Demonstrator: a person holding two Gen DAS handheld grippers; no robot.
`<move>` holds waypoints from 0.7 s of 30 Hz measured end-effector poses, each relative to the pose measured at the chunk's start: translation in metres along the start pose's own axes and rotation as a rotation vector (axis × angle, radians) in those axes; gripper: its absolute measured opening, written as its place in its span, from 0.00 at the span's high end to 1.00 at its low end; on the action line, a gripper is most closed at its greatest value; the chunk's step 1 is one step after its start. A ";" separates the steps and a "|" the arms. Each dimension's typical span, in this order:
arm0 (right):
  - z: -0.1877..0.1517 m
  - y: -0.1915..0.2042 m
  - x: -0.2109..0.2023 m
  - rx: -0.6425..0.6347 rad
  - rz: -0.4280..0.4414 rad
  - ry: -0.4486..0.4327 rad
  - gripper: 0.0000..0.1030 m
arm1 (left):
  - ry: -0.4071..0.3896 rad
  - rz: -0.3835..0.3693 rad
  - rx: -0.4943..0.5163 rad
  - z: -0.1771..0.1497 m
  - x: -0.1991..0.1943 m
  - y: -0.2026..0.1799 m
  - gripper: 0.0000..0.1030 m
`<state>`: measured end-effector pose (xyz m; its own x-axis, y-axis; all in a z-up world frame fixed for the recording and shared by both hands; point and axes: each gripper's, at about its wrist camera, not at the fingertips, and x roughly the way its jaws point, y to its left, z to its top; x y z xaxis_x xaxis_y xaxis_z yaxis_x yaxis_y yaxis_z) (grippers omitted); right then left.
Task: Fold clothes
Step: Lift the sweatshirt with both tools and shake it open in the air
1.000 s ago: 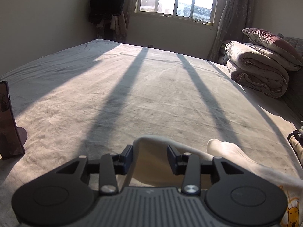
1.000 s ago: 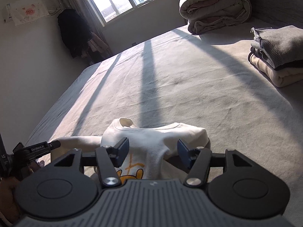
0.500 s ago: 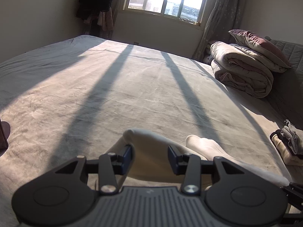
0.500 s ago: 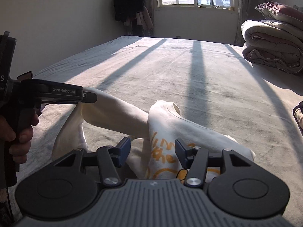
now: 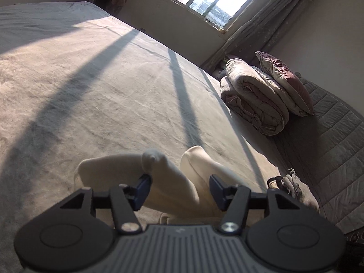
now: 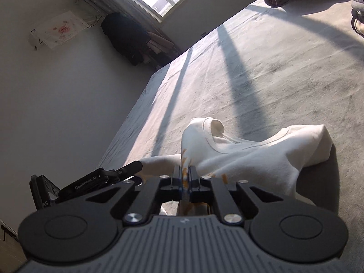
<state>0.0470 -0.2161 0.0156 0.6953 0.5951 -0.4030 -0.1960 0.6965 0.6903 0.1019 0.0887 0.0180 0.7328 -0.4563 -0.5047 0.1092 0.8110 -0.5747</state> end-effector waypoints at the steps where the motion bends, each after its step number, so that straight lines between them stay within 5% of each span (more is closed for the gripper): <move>1: 0.003 -0.003 -0.004 0.049 0.035 -0.003 0.91 | 0.008 -0.026 -0.026 0.000 0.001 0.001 0.41; 3: 0.007 -0.007 -0.011 0.125 0.096 -0.002 0.91 | 0.020 -0.065 -0.065 -0.001 0.002 0.003 0.39; 10: -0.012 0.028 0.004 0.078 0.204 0.116 0.91 | 0.098 -0.199 -0.112 -0.006 0.011 0.001 0.34; 21: -0.044 0.056 0.021 -0.002 0.221 0.296 0.91 | 0.124 -0.012 -0.093 -0.008 0.034 0.020 0.38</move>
